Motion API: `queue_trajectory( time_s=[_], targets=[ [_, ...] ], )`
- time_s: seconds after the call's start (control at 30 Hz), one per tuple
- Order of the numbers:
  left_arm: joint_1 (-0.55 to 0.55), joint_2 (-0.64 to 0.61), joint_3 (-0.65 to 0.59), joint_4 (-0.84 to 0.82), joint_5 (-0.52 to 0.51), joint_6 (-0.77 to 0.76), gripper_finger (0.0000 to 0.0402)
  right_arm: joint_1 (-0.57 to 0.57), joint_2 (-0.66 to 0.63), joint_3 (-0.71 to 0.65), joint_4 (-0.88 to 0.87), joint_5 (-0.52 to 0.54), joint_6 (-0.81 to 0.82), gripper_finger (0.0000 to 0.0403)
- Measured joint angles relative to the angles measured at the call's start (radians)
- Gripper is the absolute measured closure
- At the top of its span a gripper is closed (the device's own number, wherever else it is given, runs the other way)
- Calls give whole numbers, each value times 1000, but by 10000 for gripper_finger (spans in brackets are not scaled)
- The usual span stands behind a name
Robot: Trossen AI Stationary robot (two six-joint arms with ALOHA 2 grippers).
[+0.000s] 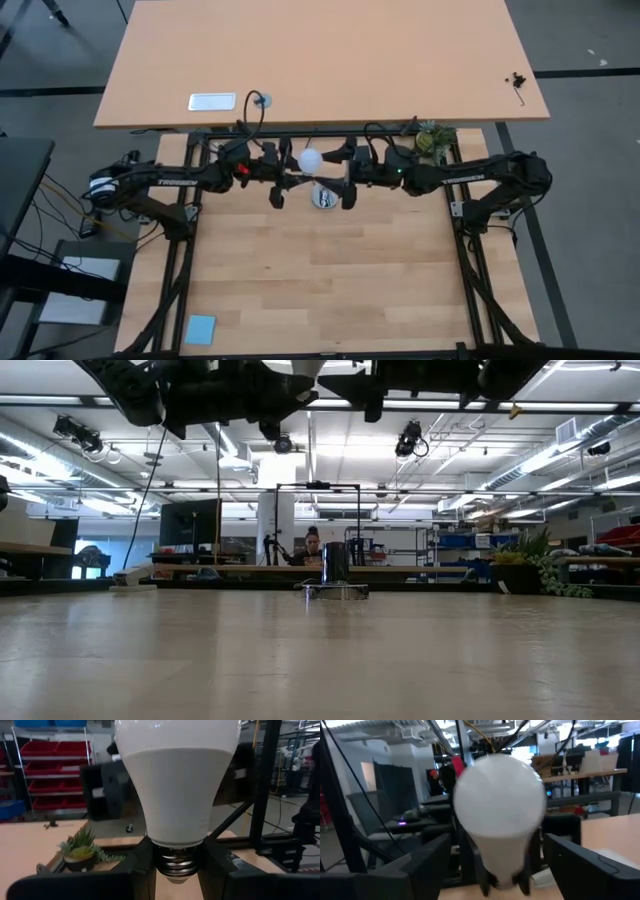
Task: Screw lightbulb
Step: Insert the lightbulb into the lamp
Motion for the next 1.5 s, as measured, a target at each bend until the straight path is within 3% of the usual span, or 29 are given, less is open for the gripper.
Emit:
queue_trajectory(
  time_s=[0.33,1.03,1.3,1.5],
  targets=[
    [-8,83,0,74,-3,-37,304,-2,97,131,-113,-1,-34,78],
    [-5,82,1,63,-8,-68,304,-7,86,138,-115,4,-55,144],
    [-3,85,-2,-74,-45,-81,228,-26,68,139,-109,3,-66,144],
    [-3,81,-1,-173,-86,-36,230,-40,-10,139,-239,7,-113,138]
  ],
)
